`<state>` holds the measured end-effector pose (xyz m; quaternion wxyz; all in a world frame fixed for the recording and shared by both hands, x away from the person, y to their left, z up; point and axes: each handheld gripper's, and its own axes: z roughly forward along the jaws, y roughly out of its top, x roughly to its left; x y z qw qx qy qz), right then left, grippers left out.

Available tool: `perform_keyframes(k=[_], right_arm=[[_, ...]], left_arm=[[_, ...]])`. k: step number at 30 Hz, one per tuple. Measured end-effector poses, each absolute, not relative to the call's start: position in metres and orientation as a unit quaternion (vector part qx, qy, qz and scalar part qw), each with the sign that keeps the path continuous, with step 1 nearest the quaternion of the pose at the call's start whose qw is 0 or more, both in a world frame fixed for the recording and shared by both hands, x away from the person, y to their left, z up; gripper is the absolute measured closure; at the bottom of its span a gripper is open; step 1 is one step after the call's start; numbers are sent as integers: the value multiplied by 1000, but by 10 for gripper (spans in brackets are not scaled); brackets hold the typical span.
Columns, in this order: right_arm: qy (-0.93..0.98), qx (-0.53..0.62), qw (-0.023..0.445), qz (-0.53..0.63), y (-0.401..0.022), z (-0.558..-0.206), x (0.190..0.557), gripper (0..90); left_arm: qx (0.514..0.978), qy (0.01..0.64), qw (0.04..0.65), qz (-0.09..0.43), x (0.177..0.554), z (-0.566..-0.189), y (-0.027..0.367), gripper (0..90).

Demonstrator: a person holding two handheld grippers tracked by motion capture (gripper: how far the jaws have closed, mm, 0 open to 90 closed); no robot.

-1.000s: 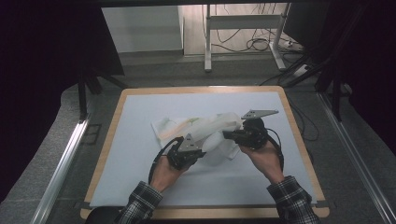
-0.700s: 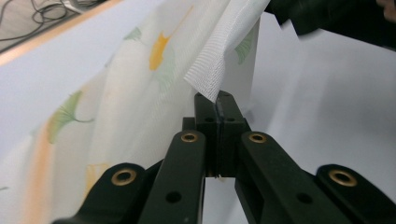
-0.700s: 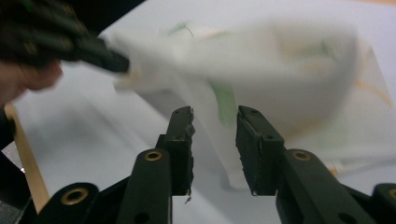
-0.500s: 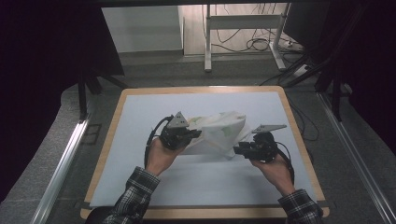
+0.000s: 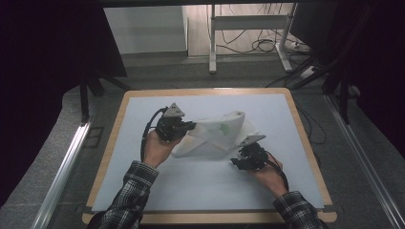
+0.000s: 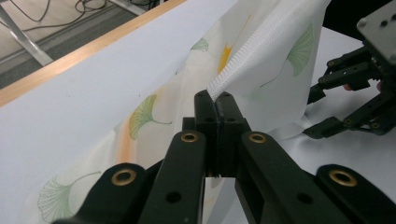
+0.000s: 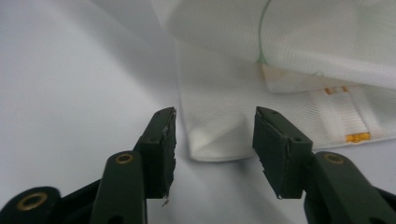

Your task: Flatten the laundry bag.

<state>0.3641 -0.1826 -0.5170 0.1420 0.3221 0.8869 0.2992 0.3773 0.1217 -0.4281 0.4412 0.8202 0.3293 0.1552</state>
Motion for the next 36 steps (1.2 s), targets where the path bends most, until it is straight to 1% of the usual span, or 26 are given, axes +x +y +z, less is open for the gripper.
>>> perform_keyframes(k=[1,2,4,5,9,11,12,15,18,21,25,30,34,36], right_arm=[[886,323,145,301,-182,-517,364,688],[886,323,145,301,-182,-517,364,688],[887,325,137,297,-179,-516,364,822],[888,328,143,288,-175,-516,363,878],[889,331,146,280,-173,-514,363,888],[889,335,127,286,-175,-513,362,890],[888,337,108,294,-178,-510,359,890],[889,330,98,300,-181,-505,353,890],[893,316,82,309,-190,-495,338,890],[895,310,76,310,-195,-490,329,890],[897,304,66,313,-214,-479,307,890],[895,310,62,314,-233,-472,294,890],[891,327,66,308,-255,-469,289,889],[886,341,58,307,-268,-473,292,885]], left_arm=[[820,331,440,155,378,-429,122,900],[821,331,439,154,378,-431,122,900],[821,332,439,153,379,-433,122,900],[820,334,441,149,379,-434,122,900],[818,335,443,150,379,-433,122,900],[817,334,443,158,379,-430,122,900],[813,337,446,165,379,-426,124,900],[807,342,449,175,381,-420,128,900],[802,347,450,185,384,-412,131,900],[800,350,448,192,386,-407,132,900],[797,358,442,203,394,-397,136,900],[794,372,432,210,403,-395,140,900],[793,391,417,212,413,-400,146,900],[792,410,404,202,423,-411,150,900]])
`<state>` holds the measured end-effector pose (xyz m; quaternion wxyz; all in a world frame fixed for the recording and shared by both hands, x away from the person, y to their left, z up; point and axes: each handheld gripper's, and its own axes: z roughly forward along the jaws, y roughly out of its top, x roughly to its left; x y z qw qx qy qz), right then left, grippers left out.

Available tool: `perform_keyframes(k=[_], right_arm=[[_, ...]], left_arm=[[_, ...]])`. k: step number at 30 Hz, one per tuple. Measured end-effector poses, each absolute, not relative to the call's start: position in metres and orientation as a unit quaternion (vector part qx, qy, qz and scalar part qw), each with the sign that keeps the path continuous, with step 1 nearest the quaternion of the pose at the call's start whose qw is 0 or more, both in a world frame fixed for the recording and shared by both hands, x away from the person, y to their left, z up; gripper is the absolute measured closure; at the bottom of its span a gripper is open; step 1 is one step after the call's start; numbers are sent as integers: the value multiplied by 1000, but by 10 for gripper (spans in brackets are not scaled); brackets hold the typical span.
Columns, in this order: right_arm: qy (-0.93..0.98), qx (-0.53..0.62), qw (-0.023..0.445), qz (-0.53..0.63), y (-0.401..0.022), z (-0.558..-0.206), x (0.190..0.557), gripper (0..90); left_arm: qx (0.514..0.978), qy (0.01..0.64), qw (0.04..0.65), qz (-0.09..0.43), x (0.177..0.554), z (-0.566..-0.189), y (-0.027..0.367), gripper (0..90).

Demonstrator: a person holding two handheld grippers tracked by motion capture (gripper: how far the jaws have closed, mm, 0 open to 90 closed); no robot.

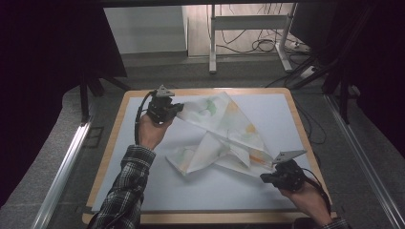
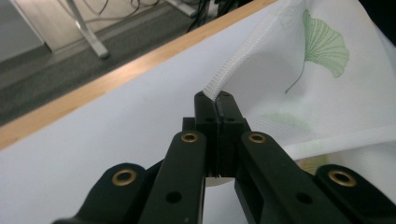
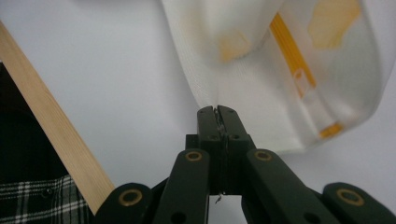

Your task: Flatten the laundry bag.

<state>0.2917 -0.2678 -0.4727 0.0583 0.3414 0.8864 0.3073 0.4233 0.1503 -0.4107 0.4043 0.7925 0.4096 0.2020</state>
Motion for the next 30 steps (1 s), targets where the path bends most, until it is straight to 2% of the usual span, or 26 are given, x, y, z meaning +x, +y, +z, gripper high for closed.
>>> perform_keyframes(k=[6,7,11,12,16,17,19,22,24,30], right_arm=[[877,348,55,328,-268,-476,300,850],[872,349,54,338,-265,-475,303,830],[871,343,60,347,-260,-472,306,772],[870,342,64,349,-258,-471,307,760],[867,341,83,354,-255,-466,310,698],[866,341,87,356,-255,-465,311,678],[860,345,97,364,-257,-463,314,642],[855,351,104,367,-259,-460,315,617],[850,357,115,369,-264,-455,317,581],[846,366,137,363,-271,-450,322,590]], left_arm=[[802,424,388,164,436,-442,145,896],[803,424,390,151,438,-453,143,819],[810,417,382,153,435,-461,141,627],[811,415,383,155,433,-461,141,627],[809,395,406,158,417,-457,145,506],[809,387,414,156,411,-456,145,506],[812,373,420,156,398,-455,142,419],[821,353,419,158,377,-455,135,386],[824,342,425,154,364,-457,131,333],[834,302,439,143,330,-459,112,322]])
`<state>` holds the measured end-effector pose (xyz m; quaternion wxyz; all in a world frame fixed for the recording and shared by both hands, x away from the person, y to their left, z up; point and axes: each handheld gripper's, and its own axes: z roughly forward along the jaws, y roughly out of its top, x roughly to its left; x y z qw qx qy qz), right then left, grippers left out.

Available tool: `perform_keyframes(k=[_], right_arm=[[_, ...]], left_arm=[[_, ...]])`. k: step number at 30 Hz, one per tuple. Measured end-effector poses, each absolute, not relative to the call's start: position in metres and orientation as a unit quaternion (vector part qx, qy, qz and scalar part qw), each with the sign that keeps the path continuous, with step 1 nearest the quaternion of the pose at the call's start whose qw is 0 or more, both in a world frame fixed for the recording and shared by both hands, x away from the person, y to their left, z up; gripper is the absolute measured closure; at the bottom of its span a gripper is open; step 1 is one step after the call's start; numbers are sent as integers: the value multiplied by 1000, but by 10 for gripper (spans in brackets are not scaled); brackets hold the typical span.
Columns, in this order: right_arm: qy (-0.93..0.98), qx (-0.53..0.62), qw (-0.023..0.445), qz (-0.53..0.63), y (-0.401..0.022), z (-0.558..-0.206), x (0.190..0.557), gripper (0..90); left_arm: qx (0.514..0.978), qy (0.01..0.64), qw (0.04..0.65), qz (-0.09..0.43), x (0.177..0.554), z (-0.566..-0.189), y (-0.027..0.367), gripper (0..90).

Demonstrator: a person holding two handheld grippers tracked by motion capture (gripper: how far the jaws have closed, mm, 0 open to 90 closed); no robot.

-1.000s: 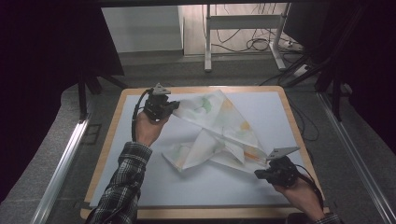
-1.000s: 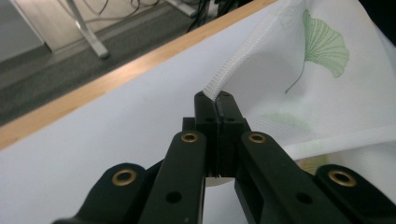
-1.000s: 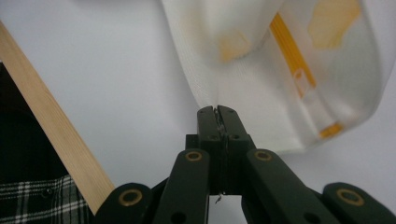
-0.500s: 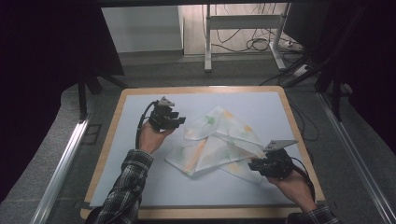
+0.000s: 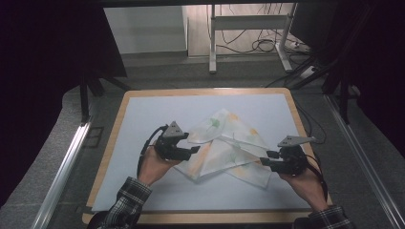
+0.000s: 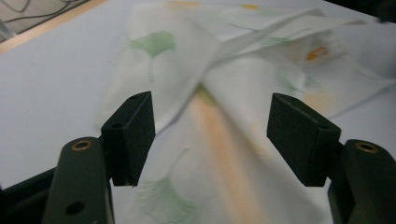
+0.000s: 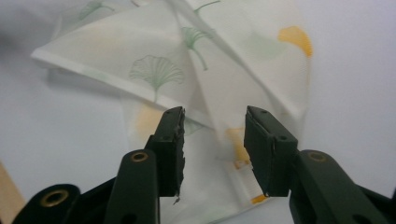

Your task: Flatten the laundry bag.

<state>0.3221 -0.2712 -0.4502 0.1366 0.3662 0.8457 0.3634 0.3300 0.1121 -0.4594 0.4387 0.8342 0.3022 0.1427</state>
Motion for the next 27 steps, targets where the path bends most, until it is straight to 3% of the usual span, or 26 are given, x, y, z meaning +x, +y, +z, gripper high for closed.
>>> perform_keyframes(k=[6,8,11,16,17,18,19,22,25,27], right_arm=[[841,372,141,366,-265,-450,341,613],[842,370,137,368,-262,-451,345,587],[845,369,142,360,-255,-459,344,435],[858,361,159,330,-254,-470,339,424],[861,366,169,311,-255,-475,339,615],[861,366,169,311,-255,-475,339,615],[861,377,165,300,-257,-476,341,850],[856,385,152,309,-257,-475,344,873],[845,385,98,358,-248,-461,347,877],[842,381,88,371,-245,-455,348,877]], left_arm=[[848,261,442,129,307,-463,82,403],[855,252,434,130,303,-467,76,404],[855,258,433,123,301,-475,76,401],[852,268,433,120,301,-479,83,396],[852,270,433,119,301,-480,86,396],[852,270,433,119,301,-480,86,396],[851,270,434,121,300,-479,87,396],[852,267,434,123,299,-477,86,390],[853,256,437,128,300,-471,81,381],[853,253,438,128,301,-469,79,379]])
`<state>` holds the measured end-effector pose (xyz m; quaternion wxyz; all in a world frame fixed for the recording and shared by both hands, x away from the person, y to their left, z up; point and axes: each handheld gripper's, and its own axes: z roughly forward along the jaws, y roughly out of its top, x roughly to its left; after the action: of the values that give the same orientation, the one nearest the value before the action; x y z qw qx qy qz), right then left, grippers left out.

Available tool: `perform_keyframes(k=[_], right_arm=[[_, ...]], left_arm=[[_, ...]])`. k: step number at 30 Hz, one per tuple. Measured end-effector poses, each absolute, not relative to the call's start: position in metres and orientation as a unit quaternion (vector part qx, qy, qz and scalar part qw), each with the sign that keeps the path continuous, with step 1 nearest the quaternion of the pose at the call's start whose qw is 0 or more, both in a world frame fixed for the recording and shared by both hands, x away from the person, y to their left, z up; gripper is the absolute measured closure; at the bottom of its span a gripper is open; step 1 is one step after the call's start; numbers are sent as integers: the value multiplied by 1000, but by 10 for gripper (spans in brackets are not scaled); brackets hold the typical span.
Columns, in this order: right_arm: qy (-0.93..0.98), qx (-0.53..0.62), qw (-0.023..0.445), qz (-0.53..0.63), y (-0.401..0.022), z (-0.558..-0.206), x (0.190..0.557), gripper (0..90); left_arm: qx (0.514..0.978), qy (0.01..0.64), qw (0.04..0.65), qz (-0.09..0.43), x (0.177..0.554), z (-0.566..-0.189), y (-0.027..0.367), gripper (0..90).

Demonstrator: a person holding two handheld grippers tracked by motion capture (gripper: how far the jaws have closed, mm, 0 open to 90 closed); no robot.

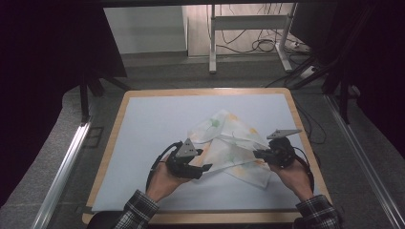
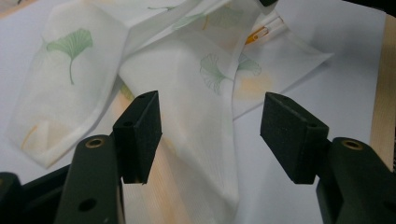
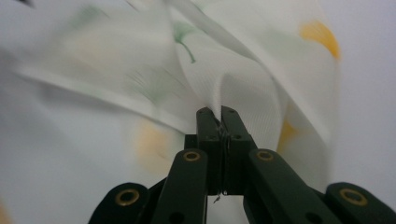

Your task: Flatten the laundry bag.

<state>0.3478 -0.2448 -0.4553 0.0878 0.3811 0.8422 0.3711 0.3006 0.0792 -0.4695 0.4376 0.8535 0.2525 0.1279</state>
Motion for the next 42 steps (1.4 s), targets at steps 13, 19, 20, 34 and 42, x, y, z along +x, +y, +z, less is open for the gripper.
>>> perform_keyframes(k=[13,19,20,34,42], right_arm=[[806,357,9,471,-199,-391,362,876],[808,351,4,472,-190,-387,362,875],[808,351,4,473,-189,-387,362,875],[803,356,-6,479,-194,-391,361,874],[803,357,17,477,-201,-393,358,742]], left_arm=[[846,227,466,126,315,-462,39,399],[832,233,487,129,327,-452,20,466],[831,235,488,130,329,-452,18,466],[809,248,525,98,342,-453,5,780],[827,255,490,108,346,-452,3,891]])
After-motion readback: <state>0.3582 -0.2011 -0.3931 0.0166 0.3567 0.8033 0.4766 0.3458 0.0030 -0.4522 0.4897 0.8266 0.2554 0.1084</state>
